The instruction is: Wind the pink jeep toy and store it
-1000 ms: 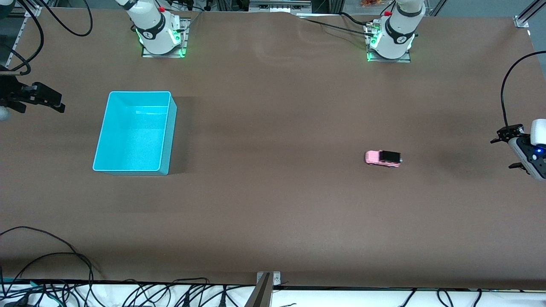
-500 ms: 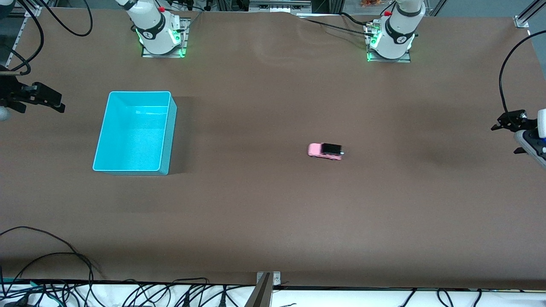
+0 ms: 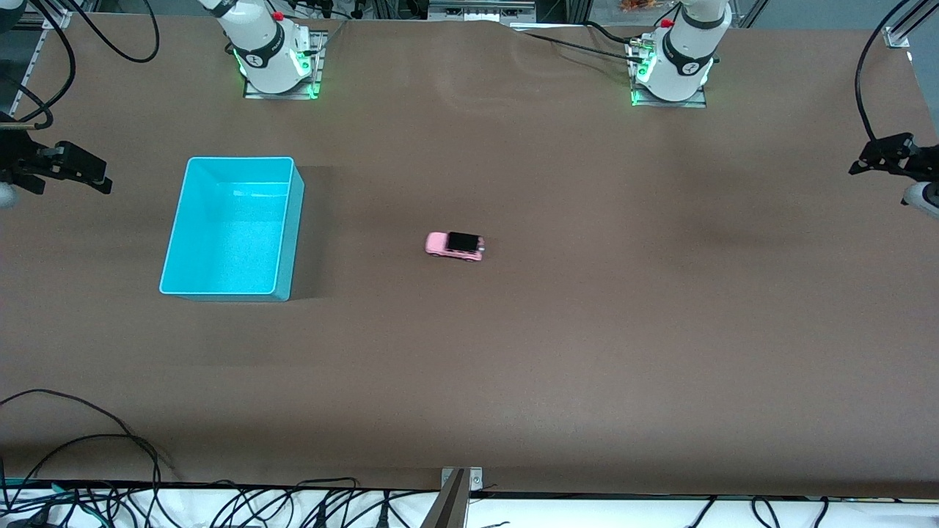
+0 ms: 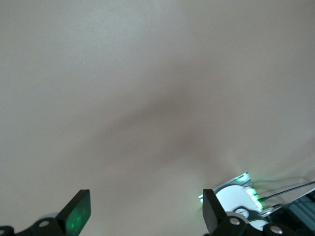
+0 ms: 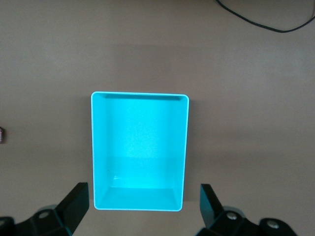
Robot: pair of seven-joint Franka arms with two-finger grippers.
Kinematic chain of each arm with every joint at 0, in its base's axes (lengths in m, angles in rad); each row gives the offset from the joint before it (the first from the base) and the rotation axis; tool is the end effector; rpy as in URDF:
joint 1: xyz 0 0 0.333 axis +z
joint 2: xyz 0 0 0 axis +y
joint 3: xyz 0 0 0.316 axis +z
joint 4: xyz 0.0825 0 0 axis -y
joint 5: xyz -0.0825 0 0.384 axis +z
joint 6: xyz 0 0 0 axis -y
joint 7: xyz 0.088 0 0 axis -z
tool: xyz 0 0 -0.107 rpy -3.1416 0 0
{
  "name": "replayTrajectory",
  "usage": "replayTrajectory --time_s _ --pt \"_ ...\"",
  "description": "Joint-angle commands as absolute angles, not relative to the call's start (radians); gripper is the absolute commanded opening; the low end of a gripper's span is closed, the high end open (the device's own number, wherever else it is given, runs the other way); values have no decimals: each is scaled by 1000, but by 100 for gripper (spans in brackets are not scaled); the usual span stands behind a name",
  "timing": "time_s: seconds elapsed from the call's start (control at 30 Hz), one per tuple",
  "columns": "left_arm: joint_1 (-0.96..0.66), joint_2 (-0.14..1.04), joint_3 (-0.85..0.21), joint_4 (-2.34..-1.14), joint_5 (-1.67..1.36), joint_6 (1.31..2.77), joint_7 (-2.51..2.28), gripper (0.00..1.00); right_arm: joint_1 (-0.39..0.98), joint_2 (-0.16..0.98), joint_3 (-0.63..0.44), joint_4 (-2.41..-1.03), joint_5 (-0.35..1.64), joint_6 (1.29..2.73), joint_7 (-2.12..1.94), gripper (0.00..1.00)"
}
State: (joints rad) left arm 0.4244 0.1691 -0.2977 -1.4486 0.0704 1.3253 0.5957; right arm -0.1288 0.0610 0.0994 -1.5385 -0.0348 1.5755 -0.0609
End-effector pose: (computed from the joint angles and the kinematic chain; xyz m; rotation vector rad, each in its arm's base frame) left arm 0.5661 0.0952 0.5710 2.9502 -0.6982 -0.4181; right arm 0.5727 -0.0223 0.6060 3.1133 0.0498 -0.0389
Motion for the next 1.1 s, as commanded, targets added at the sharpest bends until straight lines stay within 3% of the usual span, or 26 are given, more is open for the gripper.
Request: replayTrajectory --time_s 0.0,0.6,1.07 --pt "423 179 -330 -1422 81 1301 477 100 -133 52 101 -1548 -35 1569 -75 100" --pt "423 181 -368 -1417 29 1299 410 100 -126 54 104 -1546 -38 1563 -83 100" --pt "410 147 -400 -1433 43 1319 324 100 -51 72 175 -1543 -31 1517 -245 100"
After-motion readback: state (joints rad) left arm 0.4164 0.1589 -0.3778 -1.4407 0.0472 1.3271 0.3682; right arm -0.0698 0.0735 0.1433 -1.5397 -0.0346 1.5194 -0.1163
